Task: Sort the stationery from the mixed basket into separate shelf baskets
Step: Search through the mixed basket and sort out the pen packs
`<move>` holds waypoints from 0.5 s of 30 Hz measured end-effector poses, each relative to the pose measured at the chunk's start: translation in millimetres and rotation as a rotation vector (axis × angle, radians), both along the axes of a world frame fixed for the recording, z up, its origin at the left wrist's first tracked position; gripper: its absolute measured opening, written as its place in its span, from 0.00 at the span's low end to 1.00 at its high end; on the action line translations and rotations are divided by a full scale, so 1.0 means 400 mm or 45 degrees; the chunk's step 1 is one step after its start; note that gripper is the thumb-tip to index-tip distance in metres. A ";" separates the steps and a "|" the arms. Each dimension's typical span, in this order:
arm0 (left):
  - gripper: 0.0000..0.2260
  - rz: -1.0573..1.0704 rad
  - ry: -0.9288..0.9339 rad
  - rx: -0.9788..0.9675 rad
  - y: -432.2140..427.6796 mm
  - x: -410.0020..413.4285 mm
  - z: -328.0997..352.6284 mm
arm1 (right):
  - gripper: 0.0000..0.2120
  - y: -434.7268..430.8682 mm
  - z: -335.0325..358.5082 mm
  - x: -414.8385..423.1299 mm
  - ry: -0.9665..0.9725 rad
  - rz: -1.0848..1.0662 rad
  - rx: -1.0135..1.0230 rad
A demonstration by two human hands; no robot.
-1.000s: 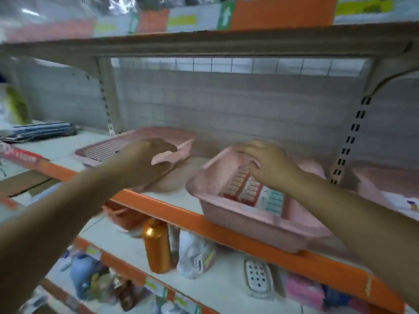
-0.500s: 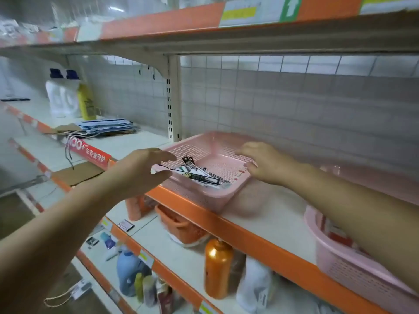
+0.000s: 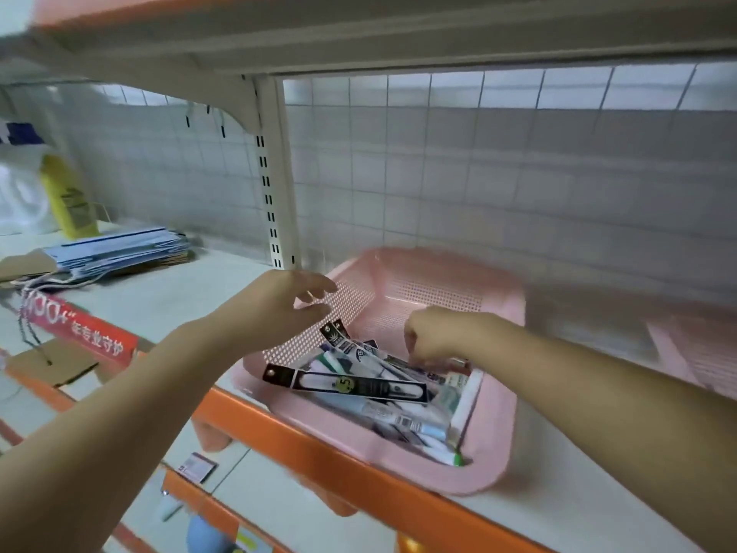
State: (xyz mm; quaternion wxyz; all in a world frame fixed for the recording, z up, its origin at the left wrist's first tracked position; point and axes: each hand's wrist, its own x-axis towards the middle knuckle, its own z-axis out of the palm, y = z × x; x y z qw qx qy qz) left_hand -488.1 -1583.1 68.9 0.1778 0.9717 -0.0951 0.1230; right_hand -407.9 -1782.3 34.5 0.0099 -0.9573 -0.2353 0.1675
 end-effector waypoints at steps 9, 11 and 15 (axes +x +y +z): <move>0.12 -0.120 0.152 -0.344 -0.003 0.169 -0.040 | 0.07 0.026 -0.042 0.017 0.214 -0.235 -0.118; 0.12 -0.156 0.161 -0.431 -0.009 0.193 -0.046 | 0.09 0.021 -0.035 0.009 0.264 -0.288 -0.084; 0.13 -0.165 0.169 -0.616 -0.018 0.239 -0.049 | 0.05 0.025 -0.027 0.003 0.146 -0.277 -0.135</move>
